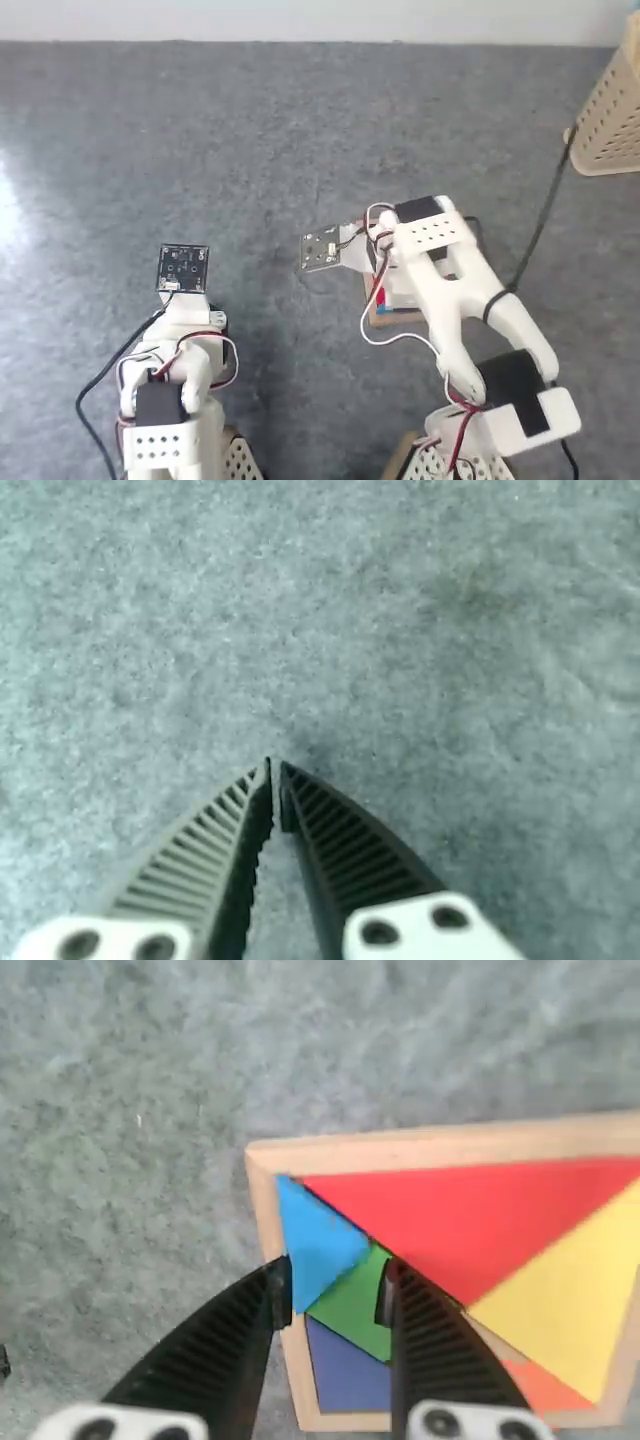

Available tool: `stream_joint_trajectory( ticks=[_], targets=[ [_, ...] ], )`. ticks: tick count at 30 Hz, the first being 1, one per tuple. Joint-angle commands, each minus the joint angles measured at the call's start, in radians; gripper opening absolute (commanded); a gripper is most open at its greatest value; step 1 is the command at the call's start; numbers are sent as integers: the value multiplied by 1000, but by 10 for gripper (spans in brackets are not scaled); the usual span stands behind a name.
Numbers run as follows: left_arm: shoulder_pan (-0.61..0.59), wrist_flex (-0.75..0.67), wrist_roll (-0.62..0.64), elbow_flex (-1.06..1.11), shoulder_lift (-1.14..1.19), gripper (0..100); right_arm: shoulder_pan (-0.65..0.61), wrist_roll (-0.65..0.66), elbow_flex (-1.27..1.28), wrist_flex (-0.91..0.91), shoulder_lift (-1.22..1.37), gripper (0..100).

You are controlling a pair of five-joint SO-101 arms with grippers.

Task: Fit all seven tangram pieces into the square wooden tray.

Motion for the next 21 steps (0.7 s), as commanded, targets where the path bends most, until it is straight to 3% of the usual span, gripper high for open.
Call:
stream_joint_trajectory(
  ticks=[1, 6, 10, 15, 21],
  targets=[
    [0, 5, 6, -12, -17, 12, 28, -12, -14, -2, -64, 151],
    [0, 5, 6, -12, -17, 12, 24, -143, -14, -61, -67, 151],
    [0, 5, 6, -12, -17, 12, 22, -400, -12, -113, -70, 143],
    [0, 5, 6, -12, -17, 12, 21, -572, -5, -97, -64, 15],
    [0, 5, 6, -12, -17, 12, -8, -629, 54, -97, -64, 16]
  ],
)
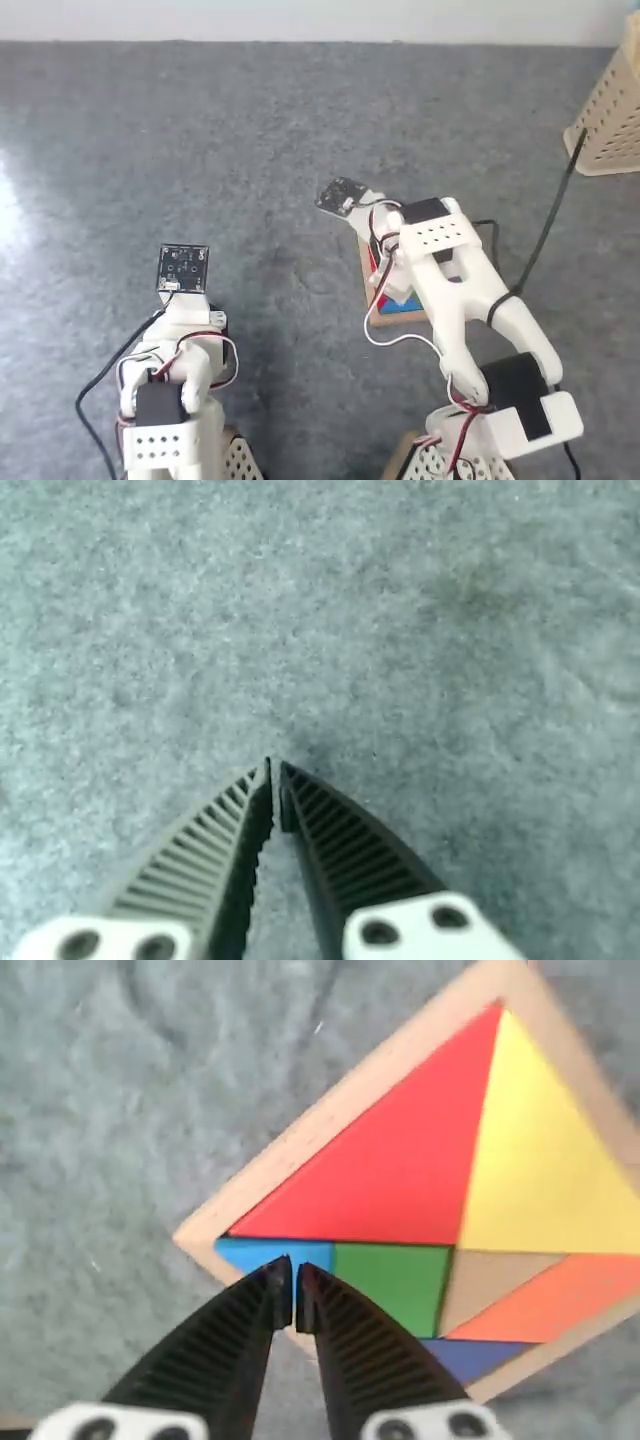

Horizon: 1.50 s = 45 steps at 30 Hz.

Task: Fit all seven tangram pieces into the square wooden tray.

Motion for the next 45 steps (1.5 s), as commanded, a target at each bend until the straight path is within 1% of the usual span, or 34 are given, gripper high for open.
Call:
stream_joint_trajectory(
  ticks=[1, 7, 14, 15, 17, 19, 21, 24, 28, 34, 41, 45],
  targets=[
    [0, 5, 6, -12, -17, 12, -30, -6, 29, -5, -53, 16],
    [0, 5, 6, -12, -17, 12, -33, -8, 106, -97, -53, 16],
    [0, 5, 6, -12, -17, 12, -33, -15, 109, -99, -58, 16],
    [0, 5, 6, -12, -17, 12, -33, -21, 104, -93, -64, 16],
    [0, 5, 6, -12, -17, 12, -25, -86, 87, -91, -81, 16],
    [0, 5, 6, -12, -17, 12, -1, -172, 69, -88, -108, 16],
    [0, 5, 6, -12, -17, 12, 38, -230, 44, -61, -136, 16],
    [0, 5, 6, -12, -17, 12, 101, -287, 14, 2, -163, 16],
    [0, 5, 6, -12, -17, 12, 196, -354, 11, 30, -180, 16],
    [0, 5, 6, -12, -17, 12, 331, -377, 14, 30, -176, 19],
    [0, 5, 6, -12, -17, 12, 346, -381, 92, 16, -197, 13],
    [0, 5, 6, -12, -17, 12, 358, -428, 186, -44, -277, 7]
  ],
)
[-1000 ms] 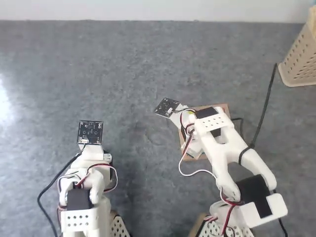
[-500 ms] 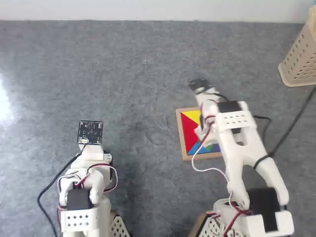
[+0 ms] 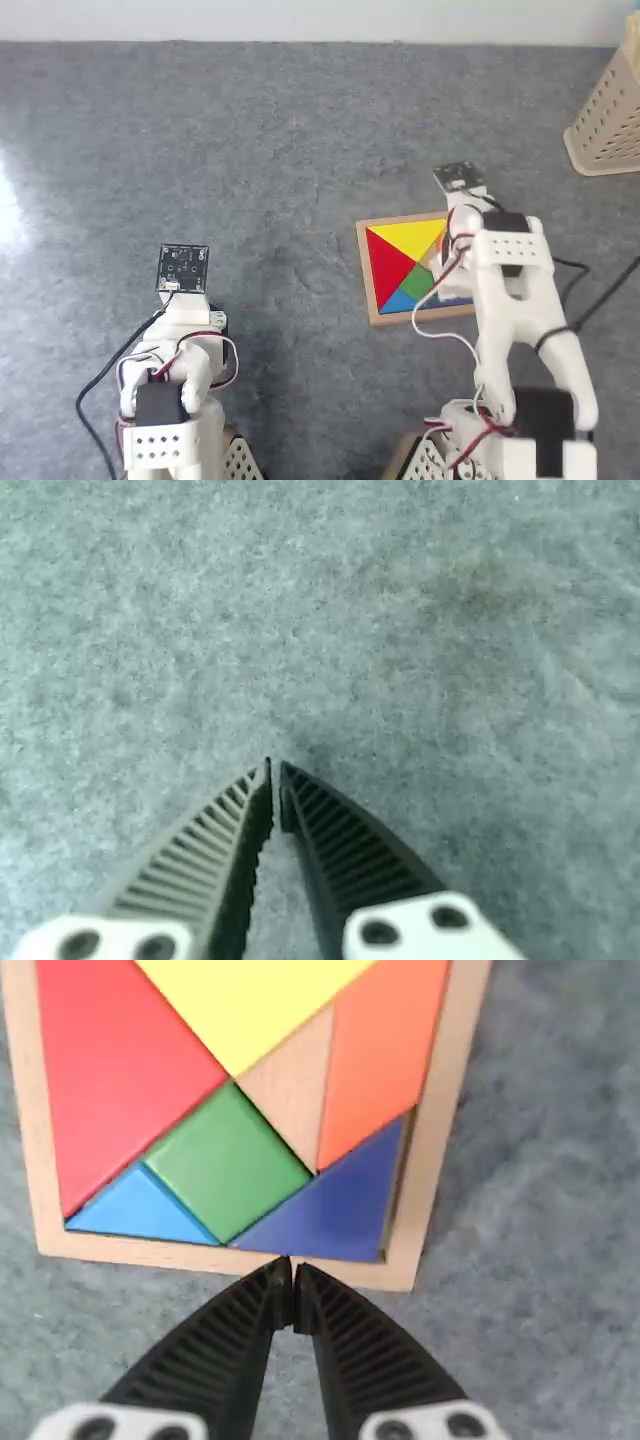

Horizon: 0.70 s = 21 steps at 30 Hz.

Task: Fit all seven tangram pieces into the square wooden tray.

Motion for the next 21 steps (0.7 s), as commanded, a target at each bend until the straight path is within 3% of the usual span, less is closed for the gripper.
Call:
stream_joint_trajectory(
  ticks=[1, 11, 21],
  targets=[
    [0, 5, 6, -12, -17, 12, 19, -31, 49, -47, -122, 7],
    [0, 5, 6, -12, -17, 12, 28, -18, 296, -64, -384, 9],
    [0, 5, 6, -12, -17, 12, 30, -18, 626, -320, -567, 9]
  ],
)
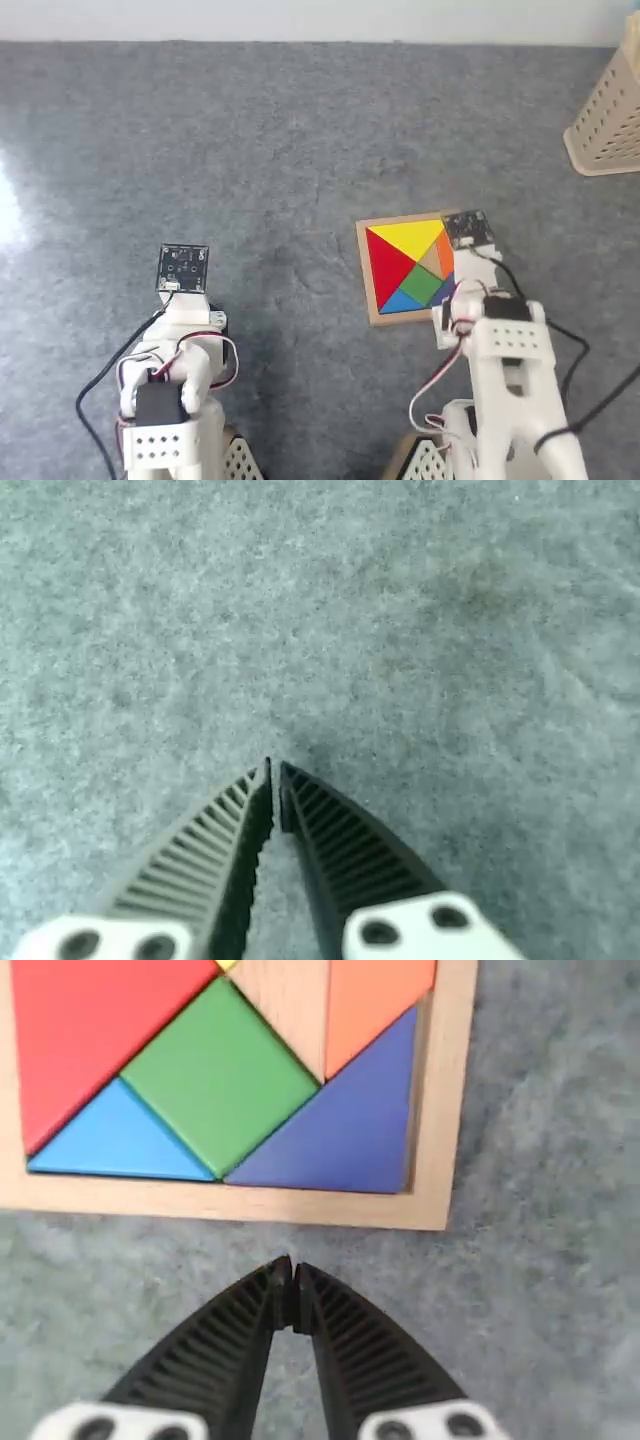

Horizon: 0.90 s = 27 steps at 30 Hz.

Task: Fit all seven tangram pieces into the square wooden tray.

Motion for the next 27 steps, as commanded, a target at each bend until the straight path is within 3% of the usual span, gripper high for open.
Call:
stream_joint_trajectory(
  ticks=[1, 16, 24, 27],
  targets=[
    [0, 5, 6, -12, -17, 12, 15, -3, 89, -105, -90, 9],
    [0, 5, 6, -12, -17, 12, 15, -3, 362, -102, -645, 9],
    [0, 5, 6, -12, -17, 12, 15, -2, 413, 188, -1072, 9],
    [0, 5, 6, -12, -17, 12, 15, -2, 411, 209, -1075, 9]
  ],
)
